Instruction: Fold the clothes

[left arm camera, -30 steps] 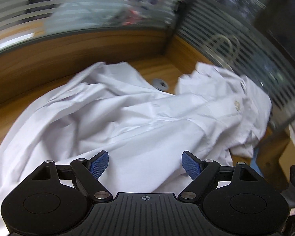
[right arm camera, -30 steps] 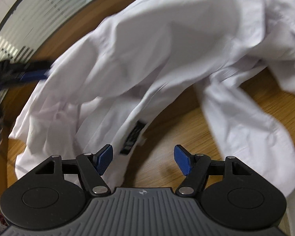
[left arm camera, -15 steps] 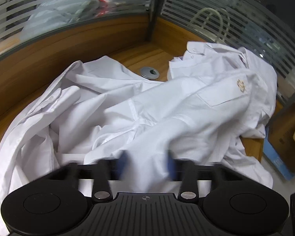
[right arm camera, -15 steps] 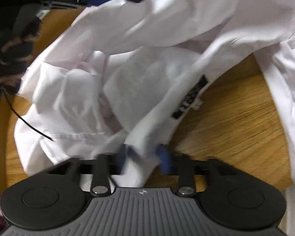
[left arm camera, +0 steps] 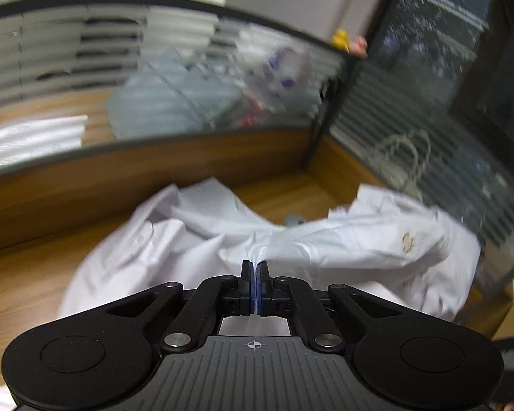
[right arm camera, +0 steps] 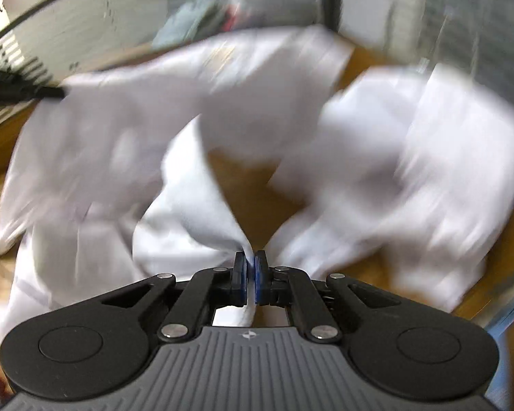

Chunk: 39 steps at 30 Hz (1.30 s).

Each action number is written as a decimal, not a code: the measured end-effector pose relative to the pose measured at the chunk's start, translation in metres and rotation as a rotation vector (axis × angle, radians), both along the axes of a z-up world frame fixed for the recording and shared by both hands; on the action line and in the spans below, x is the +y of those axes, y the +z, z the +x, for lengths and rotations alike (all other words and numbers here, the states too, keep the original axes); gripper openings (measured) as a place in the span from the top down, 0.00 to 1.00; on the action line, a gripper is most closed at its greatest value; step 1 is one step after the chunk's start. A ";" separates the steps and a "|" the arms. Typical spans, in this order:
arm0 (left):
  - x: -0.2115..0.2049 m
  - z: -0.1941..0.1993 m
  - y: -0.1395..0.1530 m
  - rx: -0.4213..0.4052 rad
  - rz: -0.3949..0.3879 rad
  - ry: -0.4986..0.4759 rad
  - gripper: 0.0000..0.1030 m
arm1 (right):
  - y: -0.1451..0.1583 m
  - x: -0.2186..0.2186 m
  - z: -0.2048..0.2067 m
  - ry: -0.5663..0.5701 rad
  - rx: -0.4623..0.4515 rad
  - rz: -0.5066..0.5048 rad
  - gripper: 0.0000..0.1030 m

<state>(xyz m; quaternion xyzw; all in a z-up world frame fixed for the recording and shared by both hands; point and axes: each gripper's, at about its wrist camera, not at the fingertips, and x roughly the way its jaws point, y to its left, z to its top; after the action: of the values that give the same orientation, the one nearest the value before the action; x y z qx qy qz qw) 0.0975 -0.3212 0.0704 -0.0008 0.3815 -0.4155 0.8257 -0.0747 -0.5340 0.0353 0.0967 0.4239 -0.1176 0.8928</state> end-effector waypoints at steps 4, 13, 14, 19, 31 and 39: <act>0.019 0.009 0.019 0.015 -0.057 0.074 0.97 | 0.052 -0.022 0.010 -0.023 -0.105 -0.138 0.95; 0.115 0.033 0.053 -0.038 -0.125 0.339 0.97 | 0.149 -0.037 0.024 0.164 -0.277 -0.116 0.95; 0.128 0.035 0.054 -0.043 -0.120 0.374 0.97 | 0.152 -0.033 0.027 0.207 -0.280 -0.080 0.95; 0.195 0.042 0.041 -0.018 -0.071 0.544 0.97 | 0.148 -0.003 0.043 0.433 -0.246 0.087 0.95; 0.291 0.019 -0.047 0.154 0.108 0.756 0.96 | 0.026 0.142 0.116 0.791 0.074 0.466 0.96; 0.287 -0.005 -0.085 0.136 0.195 0.686 0.67 | -0.047 0.198 0.132 0.885 0.254 0.371 0.95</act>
<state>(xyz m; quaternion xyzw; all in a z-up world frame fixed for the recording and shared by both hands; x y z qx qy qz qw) 0.0924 -0.0339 -0.0144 -0.0776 0.4510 -0.0751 0.8860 0.0574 -0.3361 -0.0114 0.0494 0.5436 0.3393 0.7661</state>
